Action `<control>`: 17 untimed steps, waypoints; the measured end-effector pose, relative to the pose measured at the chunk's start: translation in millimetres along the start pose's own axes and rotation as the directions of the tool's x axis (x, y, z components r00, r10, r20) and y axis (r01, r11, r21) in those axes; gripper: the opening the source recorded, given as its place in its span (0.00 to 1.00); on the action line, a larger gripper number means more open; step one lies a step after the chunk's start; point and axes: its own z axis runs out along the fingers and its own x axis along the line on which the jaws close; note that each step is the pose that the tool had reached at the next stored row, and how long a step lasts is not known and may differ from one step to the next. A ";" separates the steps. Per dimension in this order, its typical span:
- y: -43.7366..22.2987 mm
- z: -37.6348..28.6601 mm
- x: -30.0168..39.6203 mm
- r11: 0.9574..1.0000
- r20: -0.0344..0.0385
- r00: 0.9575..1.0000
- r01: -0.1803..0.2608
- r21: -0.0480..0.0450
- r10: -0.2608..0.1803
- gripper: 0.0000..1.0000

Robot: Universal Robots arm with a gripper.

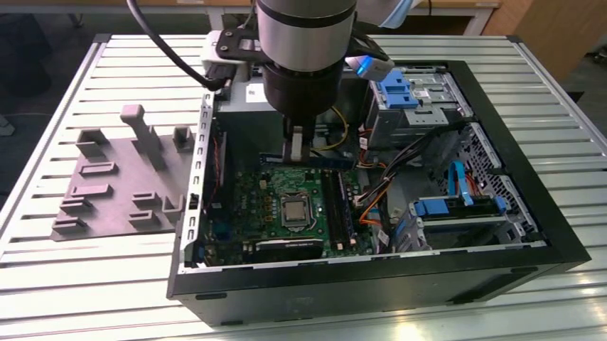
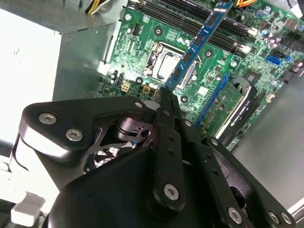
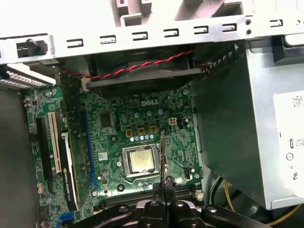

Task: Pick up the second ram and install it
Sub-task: 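Insert the second ram into the second slot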

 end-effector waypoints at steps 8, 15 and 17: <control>0.0 0.1 0.0 0.996 0.001 0.996 -0.090 0.008 0.090 0.12; 0.0 0.3 0.0 0.985 0.003 0.985 -0.170 0.016 0.170 0.12; 0.0 0.3 0.0 0.981 0.004 0.981 -0.194 0.018 0.194 0.12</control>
